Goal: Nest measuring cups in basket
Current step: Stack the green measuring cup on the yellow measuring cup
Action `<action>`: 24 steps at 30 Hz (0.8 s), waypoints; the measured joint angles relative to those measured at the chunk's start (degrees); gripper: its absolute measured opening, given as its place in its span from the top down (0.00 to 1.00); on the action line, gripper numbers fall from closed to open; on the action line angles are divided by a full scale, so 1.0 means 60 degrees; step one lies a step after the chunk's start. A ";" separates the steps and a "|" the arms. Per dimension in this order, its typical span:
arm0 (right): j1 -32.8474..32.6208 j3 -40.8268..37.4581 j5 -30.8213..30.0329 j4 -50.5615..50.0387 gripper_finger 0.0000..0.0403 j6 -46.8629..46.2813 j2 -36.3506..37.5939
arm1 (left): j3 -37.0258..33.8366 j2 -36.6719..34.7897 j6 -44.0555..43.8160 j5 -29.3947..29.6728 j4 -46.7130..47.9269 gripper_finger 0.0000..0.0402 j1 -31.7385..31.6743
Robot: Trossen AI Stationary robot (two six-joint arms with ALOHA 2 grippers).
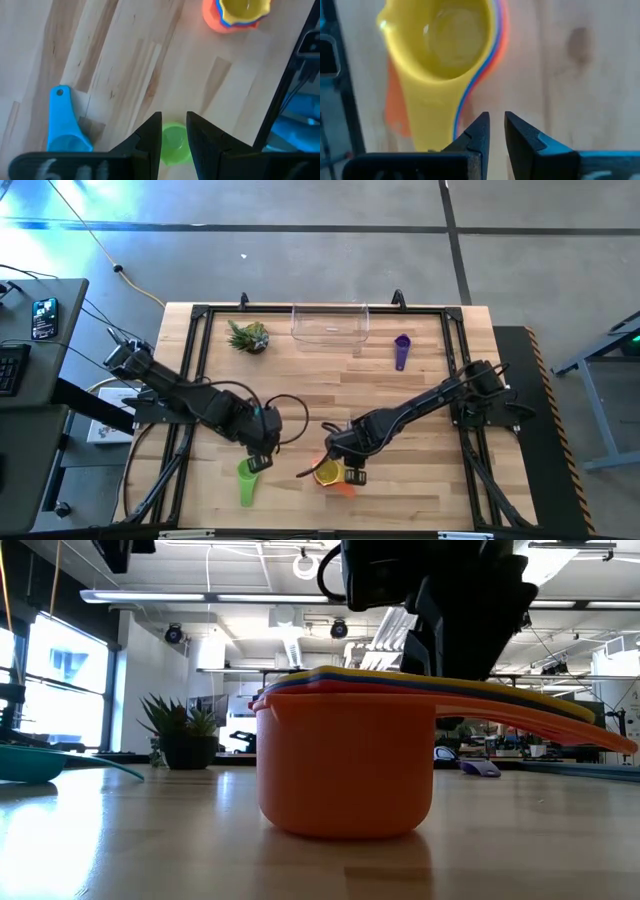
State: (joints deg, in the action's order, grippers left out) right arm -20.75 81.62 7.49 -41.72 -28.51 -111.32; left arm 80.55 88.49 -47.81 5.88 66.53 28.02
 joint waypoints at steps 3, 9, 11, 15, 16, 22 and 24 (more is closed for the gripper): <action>0.0133 0.0011 -0.0529 -0.0177 0.87 -0.0439 0.0244 | 0.0000 0.0000 -0.0003 0.0017 0.0217 0.81 0.0247; 0.0549 0.0014 -0.0946 -0.0153 0.87 -0.1040 0.0736 | 0.0000 0.0000 -0.0117 0.0026 0.0876 0.81 0.0787; 0.0663 0.0015 -0.0987 -0.0125 0.87 -0.1209 0.0845 | 0.0000 0.0000 -0.0233 0.0030 0.1143 0.81 0.1020; 0.0807 0.0018 -0.0998 0.0030 0.87 -0.1308 0.1020 | 0.0000 0.0000 -0.0556 0.0083 0.1670 0.81 0.1515; 0.0837 0.0018 -0.1056 0.0018 0.87 -0.1394 0.1050 | 0.0000 0.0000 -0.0647 0.0107 0.1781 0.81 0.1632; 0.0983 0.0018 -0.1247 0.0229 0.87 -0.1711 0.1131 | -0.0051 -0.0007 -0.1216 0.0323 0.2258 0.81 0.2308; 0.1022 0.0018 -0.1247 0.0303 0.87 -0.1926 0.1132 | -0.0260 -0.0101 -0.1495 0.0347 0.2331 0.81 0.2557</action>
State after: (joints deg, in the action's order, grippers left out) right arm -14.61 81.73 0.01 -39.91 -40.07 -104.53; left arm 78.99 87.88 -56.78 7.96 80.51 43.36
